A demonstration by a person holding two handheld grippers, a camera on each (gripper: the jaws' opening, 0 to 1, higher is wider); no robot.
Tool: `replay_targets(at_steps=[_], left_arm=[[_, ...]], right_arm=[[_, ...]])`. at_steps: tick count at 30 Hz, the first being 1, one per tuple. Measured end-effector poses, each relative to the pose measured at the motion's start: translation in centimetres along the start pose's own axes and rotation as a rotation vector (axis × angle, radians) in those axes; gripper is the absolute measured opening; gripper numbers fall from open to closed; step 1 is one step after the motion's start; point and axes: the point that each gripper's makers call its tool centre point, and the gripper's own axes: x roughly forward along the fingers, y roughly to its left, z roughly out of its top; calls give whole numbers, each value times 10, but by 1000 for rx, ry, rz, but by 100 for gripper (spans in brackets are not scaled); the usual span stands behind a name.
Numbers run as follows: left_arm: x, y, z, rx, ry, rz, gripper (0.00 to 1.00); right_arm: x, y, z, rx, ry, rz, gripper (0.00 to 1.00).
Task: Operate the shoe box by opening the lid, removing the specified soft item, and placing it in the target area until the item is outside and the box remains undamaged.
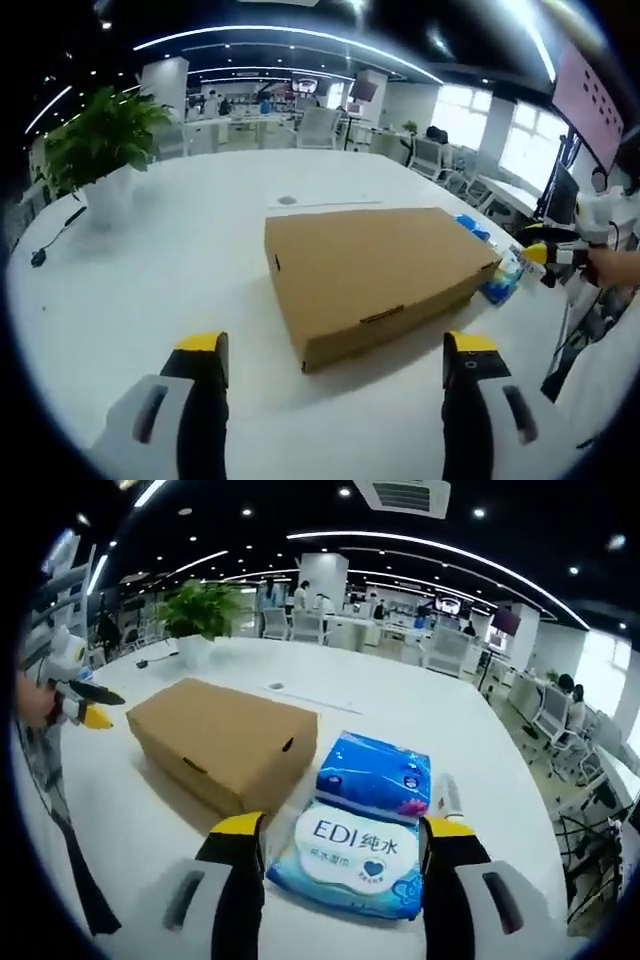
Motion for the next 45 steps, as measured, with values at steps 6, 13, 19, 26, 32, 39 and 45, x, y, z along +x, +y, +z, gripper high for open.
replay_targets(at_steps=[6, 13, 19, 26, 32, 39, 45], left_arm=[[-6, -11, -30, 41, 86, -30, 87], [-13, -22, -31, 15, 55, -38, 95], [-18, -21, -14, 12, -36, 1, 99], [-10, -18, -20, -13, 12, 4, 98], [-11, -14, -18, 3, 21, 13, 94], [-14, -5, -26, -1, 52, 50, 90], [-15, -8, -23, 12, 35, 42, 85]], right_arm=[[-14, -32, -9, 48, 15, -80, 56], [-27, -70, -35, 40, 95, -199, 51], [-32, -92, -64, 91, 171, -236, 43], [-33, -105, -86, 209, 198, -237, 39], [-31, -102, -109, 215, 260, -228, 31], [-26, -95, -118, 206, 288, -213, 22], [-22, -93, -116, 183, 286, -201, 20]])
